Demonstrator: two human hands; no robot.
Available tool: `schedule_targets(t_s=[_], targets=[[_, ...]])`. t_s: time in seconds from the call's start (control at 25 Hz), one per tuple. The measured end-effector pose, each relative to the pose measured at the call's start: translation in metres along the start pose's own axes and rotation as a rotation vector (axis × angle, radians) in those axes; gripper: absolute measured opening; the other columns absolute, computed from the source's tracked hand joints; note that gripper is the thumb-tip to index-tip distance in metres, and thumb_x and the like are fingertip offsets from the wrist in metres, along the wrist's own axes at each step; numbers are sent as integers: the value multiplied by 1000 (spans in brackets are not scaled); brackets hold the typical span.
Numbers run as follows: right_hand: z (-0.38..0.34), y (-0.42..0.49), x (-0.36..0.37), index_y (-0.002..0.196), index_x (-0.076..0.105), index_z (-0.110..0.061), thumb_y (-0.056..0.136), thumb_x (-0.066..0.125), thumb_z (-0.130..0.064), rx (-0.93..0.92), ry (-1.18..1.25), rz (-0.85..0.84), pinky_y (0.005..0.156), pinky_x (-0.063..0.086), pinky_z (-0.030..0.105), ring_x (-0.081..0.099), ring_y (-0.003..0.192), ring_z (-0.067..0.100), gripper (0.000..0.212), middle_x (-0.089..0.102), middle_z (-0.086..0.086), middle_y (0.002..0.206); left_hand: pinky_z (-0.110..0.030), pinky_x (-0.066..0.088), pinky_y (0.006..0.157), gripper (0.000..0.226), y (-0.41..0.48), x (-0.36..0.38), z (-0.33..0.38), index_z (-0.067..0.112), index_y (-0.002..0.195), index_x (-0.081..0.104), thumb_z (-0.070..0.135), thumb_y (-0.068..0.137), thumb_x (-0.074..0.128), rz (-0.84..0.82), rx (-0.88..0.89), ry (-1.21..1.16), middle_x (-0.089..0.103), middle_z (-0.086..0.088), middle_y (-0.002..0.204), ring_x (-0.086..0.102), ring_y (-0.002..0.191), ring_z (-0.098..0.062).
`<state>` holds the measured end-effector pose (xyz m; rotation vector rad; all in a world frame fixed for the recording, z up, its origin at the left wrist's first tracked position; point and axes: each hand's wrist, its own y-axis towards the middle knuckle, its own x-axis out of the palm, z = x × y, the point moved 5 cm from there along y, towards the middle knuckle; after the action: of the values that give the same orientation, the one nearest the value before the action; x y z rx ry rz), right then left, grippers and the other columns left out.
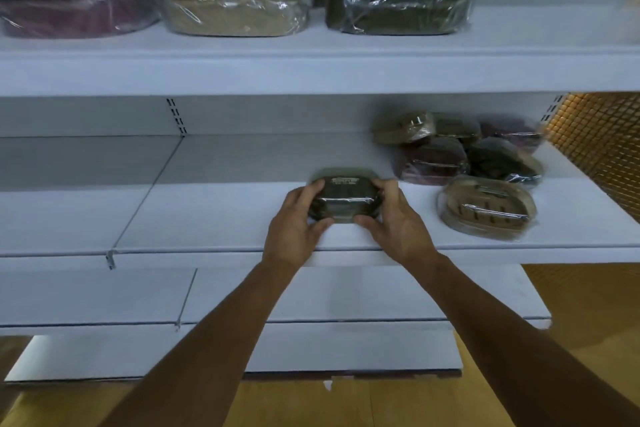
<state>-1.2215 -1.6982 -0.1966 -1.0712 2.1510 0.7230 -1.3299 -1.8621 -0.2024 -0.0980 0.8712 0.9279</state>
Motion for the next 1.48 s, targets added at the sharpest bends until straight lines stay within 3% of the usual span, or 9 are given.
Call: schedule_targets(t_s=[0.08, 0.2, 0.4, 0.8, 1.16, 1.28, 1.48], targets=[[-2, -22, -8, 132, 33, -26, 84, 74, -29, 3, -28, -8, 92, 48, 38, 57, 115, 24, 63, 55, 2, 131, -26, 45, 99, 69, -19, 1, 11, 29, 147, 41, 27, 87, 75, -13, -20, 0, 51, 0, 138, 57, 115, -16], [-7, -48, -22, 147, 24, -29, 88, 71, -29, 13, -58, -62, 104, 44, 39, 50, 128, 24, 76, 46, 4, 145, -25, 44, 101, 72, -42, -2, 31, 31, 149, 37, 26, 88, 74, -33, -10, -6, 50, 2, 139, 54, 120, -15], [-20, -85, -68, 156, 16, -25, 93, 63, -38, 9, -166, -45, 106, 39, 37, 46, 131, 26, 80, 41, 8, 151, -12, 33, 95, 73, -62, -22, 76, 35, 150, 37, 28, 87, 74, 11, 84, -14, 47, 9, 141, 50, 122, -7], [-76, -143, -185, 153, 16, -34, 94, 61, -39, -133, -217, 85, 105, 41, 37, 45, 132, 19, 75, 40, 0, 151, -21, 44, 94, 72, -94, -75, 182, 40, 147, 36, 42, 86, 73, 94, 330, -8, 44, 6, 131, 46, 115, -7], [-112, -144, -281, 153, 22, -34, 92, 62, -41, -243, -247, 282, 103, 38, 32, 46, 128, 16, 73, 44, 0, 147, -14, 34, 91, 70, -68, -117, 270, 42, 146, 37, 44, 85, 72, 199, 460, -46, 44, 10, 125, 44, 115, -5], [-106, -131, -299, 153, 22, -35, 92, 62, -40, -249, -228, 301, 100, 39, 30, 48, 117, 10, 72, 45, -2, 145, -18, 35, 94, 70, -53, -113, 290, 42, 146, 37, 45, 86, 72, 208, 475, -37, 44, 9, 127, 45, 117, -6], [-84, -98, -325, 152, 21, -37, 93, 61, -42, -231, -250, 301, 104, 43, 40, 48, 124, 18, 71, 44, -1, 145, -23, 36, 97, 68, -16, -94, 314, 38, 147, 39, 47, 86, 69, 240, 462, 38, 47, 5, 131, 44, 121, -11]])
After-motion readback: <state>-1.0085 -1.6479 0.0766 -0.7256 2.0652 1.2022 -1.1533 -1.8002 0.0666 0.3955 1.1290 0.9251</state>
